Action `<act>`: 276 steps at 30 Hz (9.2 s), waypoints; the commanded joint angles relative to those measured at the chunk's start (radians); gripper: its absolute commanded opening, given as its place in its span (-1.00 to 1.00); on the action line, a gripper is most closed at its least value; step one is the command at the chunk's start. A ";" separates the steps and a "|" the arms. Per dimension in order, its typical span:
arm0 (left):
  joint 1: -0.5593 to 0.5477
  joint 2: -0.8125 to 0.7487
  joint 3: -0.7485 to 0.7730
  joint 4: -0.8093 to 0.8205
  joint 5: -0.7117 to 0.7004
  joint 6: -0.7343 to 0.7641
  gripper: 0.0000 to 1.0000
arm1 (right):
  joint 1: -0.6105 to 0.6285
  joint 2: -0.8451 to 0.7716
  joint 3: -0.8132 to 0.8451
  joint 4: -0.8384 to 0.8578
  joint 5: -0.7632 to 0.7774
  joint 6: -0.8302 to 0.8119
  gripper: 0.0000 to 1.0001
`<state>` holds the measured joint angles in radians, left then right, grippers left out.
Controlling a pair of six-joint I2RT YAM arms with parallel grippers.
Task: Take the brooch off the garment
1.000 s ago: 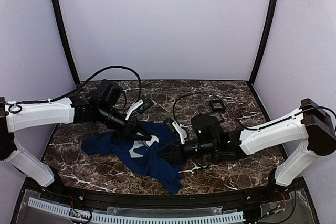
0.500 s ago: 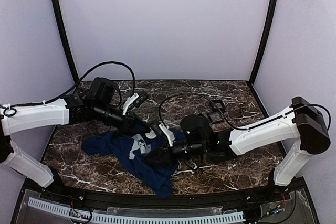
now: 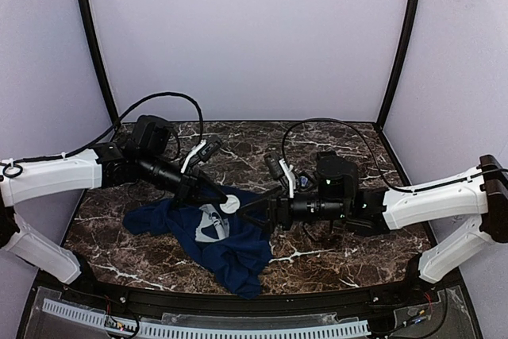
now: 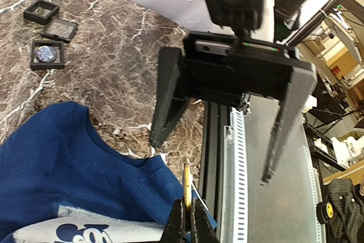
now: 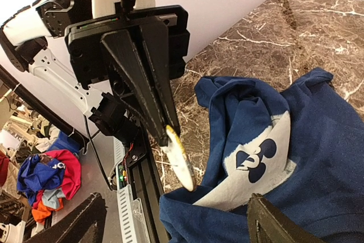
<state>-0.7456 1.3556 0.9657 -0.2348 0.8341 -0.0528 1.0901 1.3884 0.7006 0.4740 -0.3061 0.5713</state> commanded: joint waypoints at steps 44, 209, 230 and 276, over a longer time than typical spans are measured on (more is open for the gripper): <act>-0.041 0.016 0.002 -0.012 0.085 0.018 -0.98 | -0.028 0.121 0.064 0.093 -0.122 0.017 -0.43; 0.458 -0.393 -0.403 0.123 -0.847 -0.350 0.97 | -0.580 0.520 0.794 -1.110 0.860 -0.435 -1.00; 0.462 -0.456 -0.452 0.135 -0.958 -0.299 0.97 | -0.662 0.831 1.022 -1.183 0.935 -0.451 -1.00; 0.789 -0.243 -0.500 0.623 -0.950 -0.076 0.97 | -0.929 -0.134 -0.064 -0.113 0.377 -0.397 0.97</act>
<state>0.0376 1.1488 0.5312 0.2756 -0.0189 -0.2382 0.1886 1.3632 0.7799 0.0750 0.1204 0.1921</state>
